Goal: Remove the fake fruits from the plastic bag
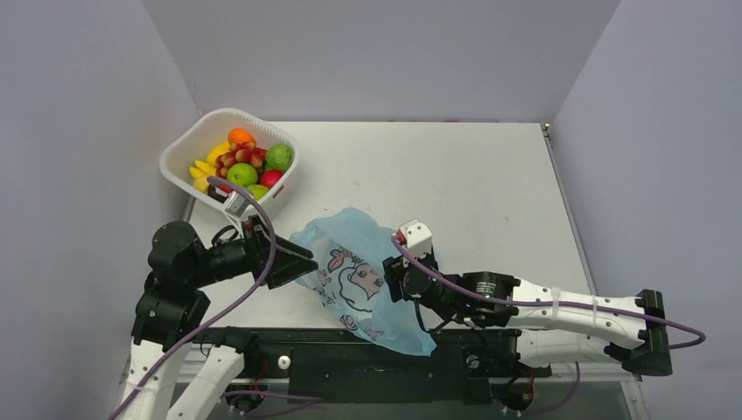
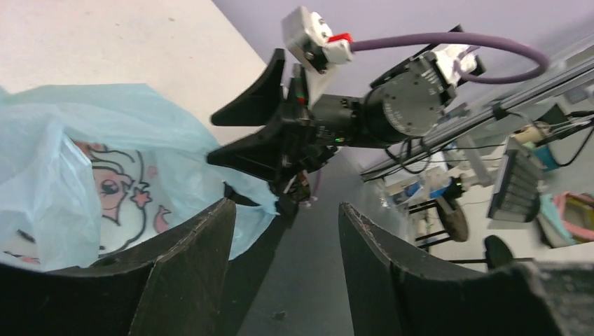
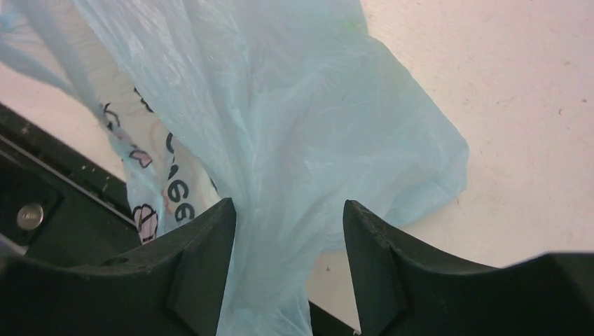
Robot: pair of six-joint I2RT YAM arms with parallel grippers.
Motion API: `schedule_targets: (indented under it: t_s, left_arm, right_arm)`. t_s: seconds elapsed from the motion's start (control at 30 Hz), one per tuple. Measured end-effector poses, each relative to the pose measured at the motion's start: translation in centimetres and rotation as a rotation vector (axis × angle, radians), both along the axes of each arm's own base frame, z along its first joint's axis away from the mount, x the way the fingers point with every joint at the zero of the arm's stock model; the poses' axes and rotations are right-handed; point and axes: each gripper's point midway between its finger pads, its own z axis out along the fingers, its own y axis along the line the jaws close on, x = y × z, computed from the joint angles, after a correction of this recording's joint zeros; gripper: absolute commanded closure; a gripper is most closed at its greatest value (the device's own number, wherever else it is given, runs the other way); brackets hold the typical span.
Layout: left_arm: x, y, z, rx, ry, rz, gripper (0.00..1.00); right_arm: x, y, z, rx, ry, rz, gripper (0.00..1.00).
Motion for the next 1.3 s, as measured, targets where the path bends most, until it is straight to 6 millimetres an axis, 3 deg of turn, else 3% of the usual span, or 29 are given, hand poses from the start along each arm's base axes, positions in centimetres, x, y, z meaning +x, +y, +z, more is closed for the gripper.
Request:
schedule_targets:
  t_s: [0.2,0.3,0.4,0.5,0.57,0.67,0.8,0.9,1.07,1.2,1.3]
  left_arm:
    - [-1.1,-2.5,-1.5,-0.042,0.082,-0.105,0.47]
    - [-3.9,-5.5,-3.4,0.006,0.111,-0.228,0.48]
    - [-6.7,-8.4,-5.9,0.105,0.107,-0.310,0.47]
    - [-7.0,-10.5,-8.5,0.212,0.051,-0.284,0.46]
    - [-6.2,-11.4,-10.3,0.288,0.008,-0.220,0.46]
    - [-3.3,-11.7,-13.0,0.407,-0.043,-0.073,0.44]
    - [-0.1,-10.7,-16.5,0.516,-0.091,0.088,0.37]
    - [1.8,-9.4,-19.2,0.557,-0.087,0.184,0.41]
    - [6.6,-7.1,-21.1,0.545,-0.006,0.366,0.45]
    - [8.9,-7.1,-22.0,0.524,0.046,0.434,0.49]
    - [10.2,-7.2,-23.8,0.549,0.093,0.472,0.54]
  right_arm:
    - [3.3,-0.8,-1.4,-0.023,0.026,-0.114,0.83]
    - [4.4,-0.9,-1.7,-0.033,0.037,-0.136,1.00]
    - [4.7,-0.6,-1.3,-0.025,0.040,-0.132,1.00]
    - [4.7,-0.2,-1.0,-0.008,0.046,-0.117,1.00]
    - [4.6,-0.1,-1.1,-0.008,0.056,-0.104,1.00]
    - [4.3,-0.1,-1.1,-0.006,0.067,-0.088,1.00]
    - [3.9,-0.7,0.0,0.023,0.060,-0.082,1.00]
    - [3.7,-1.2,1.2,0.059,0.045,-0.083,1.00]
    - [3.6,-1.7,1.8,0.074,0.038,-0.086,1.00]
    - [3.6,-1.7,1.8,0.073,0.039,-0.085,1.00]
    - [3.6,-1.7,1.8,0.072,0.040,-0.085,1.00]
